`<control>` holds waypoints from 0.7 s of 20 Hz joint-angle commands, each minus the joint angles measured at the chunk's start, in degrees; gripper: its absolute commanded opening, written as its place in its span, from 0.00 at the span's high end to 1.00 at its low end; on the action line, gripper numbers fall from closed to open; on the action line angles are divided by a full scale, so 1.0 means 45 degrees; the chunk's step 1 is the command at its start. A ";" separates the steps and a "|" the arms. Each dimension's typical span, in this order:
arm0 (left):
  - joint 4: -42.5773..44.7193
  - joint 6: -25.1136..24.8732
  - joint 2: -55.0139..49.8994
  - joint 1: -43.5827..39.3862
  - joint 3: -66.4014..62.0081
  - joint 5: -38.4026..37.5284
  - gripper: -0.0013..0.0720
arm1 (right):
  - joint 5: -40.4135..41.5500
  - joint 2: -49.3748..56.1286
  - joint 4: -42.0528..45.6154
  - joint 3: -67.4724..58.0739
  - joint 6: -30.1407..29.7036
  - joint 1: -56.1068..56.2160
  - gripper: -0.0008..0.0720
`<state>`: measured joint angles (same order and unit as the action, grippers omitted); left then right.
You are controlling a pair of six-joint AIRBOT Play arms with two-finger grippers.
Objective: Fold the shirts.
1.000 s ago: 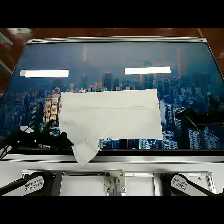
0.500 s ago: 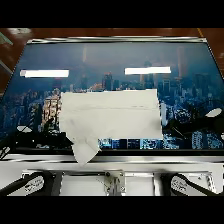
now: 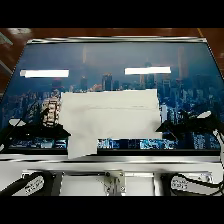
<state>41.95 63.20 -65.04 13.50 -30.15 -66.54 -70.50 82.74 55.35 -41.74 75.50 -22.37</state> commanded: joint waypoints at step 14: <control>-0.0092 -0.0651 -0.0491 0.0015 -0.5095 0.0476 0.93 | 0.2749 0.0257 -0.0180 -0.5722 0.0053 0.3317 0.91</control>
<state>41.60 59.83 -65.60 13.50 -49.01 -66.43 -65.25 82.17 54.59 -62.17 74.04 -10.79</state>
